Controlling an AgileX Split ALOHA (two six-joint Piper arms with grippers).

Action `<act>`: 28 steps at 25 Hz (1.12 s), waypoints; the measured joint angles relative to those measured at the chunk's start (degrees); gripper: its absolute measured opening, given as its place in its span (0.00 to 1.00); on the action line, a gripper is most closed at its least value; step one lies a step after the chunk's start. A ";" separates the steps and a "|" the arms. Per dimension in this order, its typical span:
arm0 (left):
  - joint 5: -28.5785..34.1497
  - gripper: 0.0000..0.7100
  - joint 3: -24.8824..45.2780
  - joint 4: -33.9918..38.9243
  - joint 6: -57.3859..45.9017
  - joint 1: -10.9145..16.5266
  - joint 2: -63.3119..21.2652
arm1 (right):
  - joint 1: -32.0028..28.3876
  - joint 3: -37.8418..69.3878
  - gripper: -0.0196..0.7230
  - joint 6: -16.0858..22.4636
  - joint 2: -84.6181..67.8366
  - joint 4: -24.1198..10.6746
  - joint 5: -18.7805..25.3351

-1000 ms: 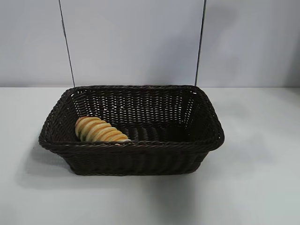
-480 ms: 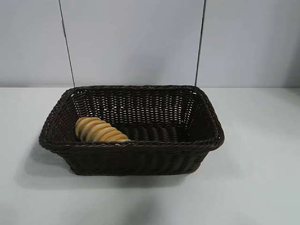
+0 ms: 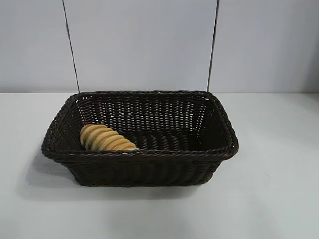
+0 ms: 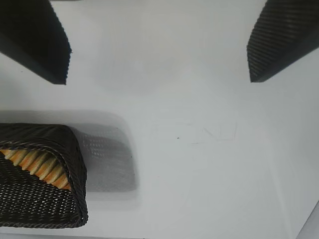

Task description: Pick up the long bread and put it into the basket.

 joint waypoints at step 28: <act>0.00 0.98 0.00 0.00 0.00 0.00 0.00 | 0.84 27.71 0.95 -1.39 -12.00 1.38 -0.74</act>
